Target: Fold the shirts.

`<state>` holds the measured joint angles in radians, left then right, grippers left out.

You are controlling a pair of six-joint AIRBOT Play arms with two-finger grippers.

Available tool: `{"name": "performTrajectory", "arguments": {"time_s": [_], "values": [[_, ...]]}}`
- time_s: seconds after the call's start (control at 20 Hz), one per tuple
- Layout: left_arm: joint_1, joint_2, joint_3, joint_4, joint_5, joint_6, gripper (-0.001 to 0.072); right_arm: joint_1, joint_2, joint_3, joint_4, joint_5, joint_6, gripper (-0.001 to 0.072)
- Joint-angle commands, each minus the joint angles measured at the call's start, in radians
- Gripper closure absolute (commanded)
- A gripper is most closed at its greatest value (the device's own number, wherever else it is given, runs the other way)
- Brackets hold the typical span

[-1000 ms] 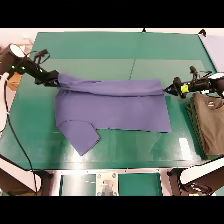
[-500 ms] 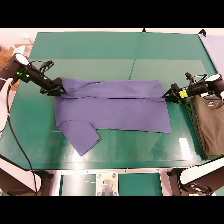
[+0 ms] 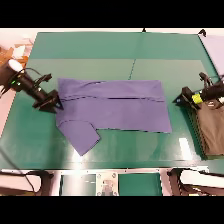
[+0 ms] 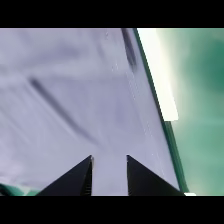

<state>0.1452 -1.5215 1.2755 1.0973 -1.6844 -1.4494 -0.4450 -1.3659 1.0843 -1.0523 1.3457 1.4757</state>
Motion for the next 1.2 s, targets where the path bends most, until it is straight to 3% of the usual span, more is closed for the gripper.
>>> {"name": "performTrajectory", "arguments": {"time_s": [0.0,0.1,0.2,0.25,0.4,0.5,0.55,0.6,0.85,0.95,1.0,1.05,1.1,1.15], "values": [[0.011,0.320,-0.316,0.063,0.105,0.021,0.0231,-0.050,0.266,-0.270,-0.034,-0.048,0.010,0.0524],[0.011,0.528,-0.502,0.069,0.228,0.008,0.0199,-0.091,0.425,-0.423,-0.032,-0.053,0.022,0.0519],[0.011,0.702,-0.676,0.013,0.364,-0.060,-0.0013,-0.114,0.579,-0.555,-0.029,-0.090,0.029,0.0516],[0.011,0.761,-0.760,-0.058,0.425,-0.082,-0.0013,-0.113,0.636,-0.605,-0.018,-0.128,0.036,0.0515],[0.011,0.798,-0.942,-0.255,0.555,-0.043,-0.0013,-0.113,0.704,-0.734,0.121,-0.281,0.035,0.0488],[0.011,0.798,-1.013,-0.292,0.578,-0.033,-0.0013,-0.113,0.687,-0.789,0.182,-0.319,0.031,0.0469],[0.011,0.798,-1.032,-0.291,0.589,-0.023,-0.0013,-0.113,0.675,-0.804,0.193,-0.338,0.031,0.0407],[0.011,0.798,-1.045,-0.291,0.613,-0.014,-0.0013,-0.113,0.665,-0.811,0.192,-0.360,0.029,0.0398],[0.011,0.788,-1.105,-0.378,0.753,0.007,-0.0008,-0.113,0.659,-0.814,0.197,-0.393,0.005,0.0398],[0.011,0.788,-1.121,-0.497,0.822,0.091,-0.0002,-0.113,0.659,-0.814,0.196,-0.396,0.005,0.0397],[0.011,0.788,-1.121,-0.531,0.843,0.120,0.0134,-0.113,0.659,-0.815,0.196,-0.395,0.005,0.0396],[0.011,0.788,-1.121,-0.571,0.856,0.148,0.0155,-0.113,0.659,-0.815,0.196,-0.391,0.005,0.0379],[0.011,0.788,-1.121,-0.599,0.857,0.167,0.0155,-0.113,0.659,-0.815,0.196,-0.383,0.005,0.0296],[0.011,0.788,-1.121,-0.614,0.851,0.178,0.0159,-0.113,0.659,-0.815,0.195,-0.373,0.005,0.0257]]}}
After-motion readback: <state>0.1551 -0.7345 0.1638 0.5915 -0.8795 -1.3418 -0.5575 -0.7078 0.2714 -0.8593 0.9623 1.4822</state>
